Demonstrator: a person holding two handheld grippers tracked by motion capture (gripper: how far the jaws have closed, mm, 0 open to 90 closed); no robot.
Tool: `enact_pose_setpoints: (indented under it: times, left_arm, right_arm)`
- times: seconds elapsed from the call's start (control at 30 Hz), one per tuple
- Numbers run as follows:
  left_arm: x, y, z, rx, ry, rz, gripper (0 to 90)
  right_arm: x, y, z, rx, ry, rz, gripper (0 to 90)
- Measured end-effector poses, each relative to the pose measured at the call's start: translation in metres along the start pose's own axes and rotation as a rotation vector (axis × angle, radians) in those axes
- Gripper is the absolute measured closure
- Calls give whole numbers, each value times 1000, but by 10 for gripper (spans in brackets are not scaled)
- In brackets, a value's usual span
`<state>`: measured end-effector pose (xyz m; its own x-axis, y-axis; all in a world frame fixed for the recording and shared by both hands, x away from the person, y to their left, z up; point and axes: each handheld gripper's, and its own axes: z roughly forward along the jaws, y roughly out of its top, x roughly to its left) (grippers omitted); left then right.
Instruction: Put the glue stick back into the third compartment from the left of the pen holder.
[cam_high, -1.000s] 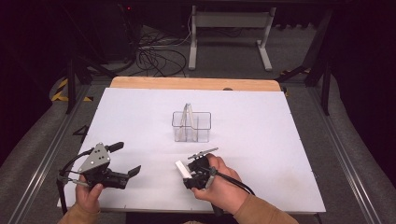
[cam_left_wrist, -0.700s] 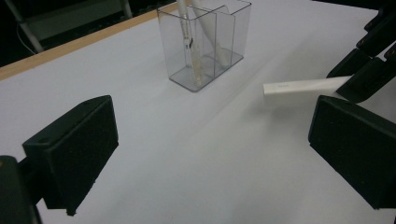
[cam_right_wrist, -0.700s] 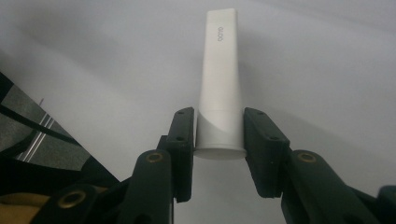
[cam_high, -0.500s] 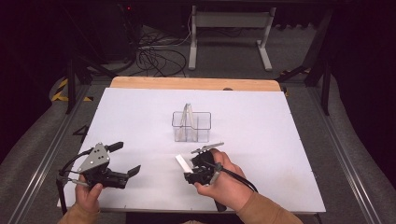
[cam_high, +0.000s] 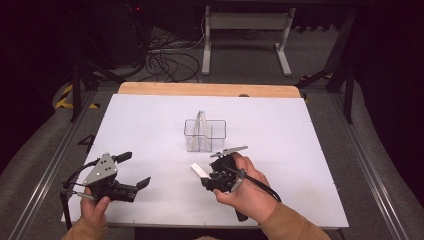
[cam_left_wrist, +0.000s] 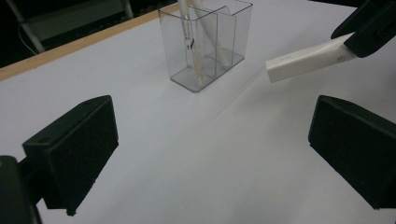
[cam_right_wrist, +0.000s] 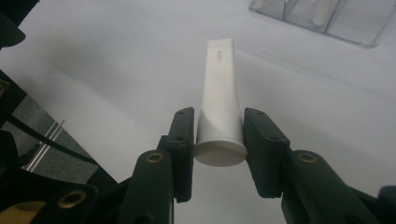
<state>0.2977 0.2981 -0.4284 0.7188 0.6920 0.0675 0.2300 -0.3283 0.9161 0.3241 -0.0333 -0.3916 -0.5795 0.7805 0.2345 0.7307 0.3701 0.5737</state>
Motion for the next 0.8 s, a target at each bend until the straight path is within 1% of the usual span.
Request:
enact_pose_setpoints:
  times: [0.43, 0.7, 0.8]
  left_arm:
    - [0, 0, 0, 0, 0, -1, 22]
    - [0, 0, 0, 0, 1, 0, 22]
    - [0, 0, 0, 0, 1, 0, 22]
  right_arm:
    - [-6, 8, -15, -42, -4, 9, 654]
    - [-10, 15, -26, -65, -7, 37, 653]
    - [-12, 18, -30, -75, -9, 40, 653]
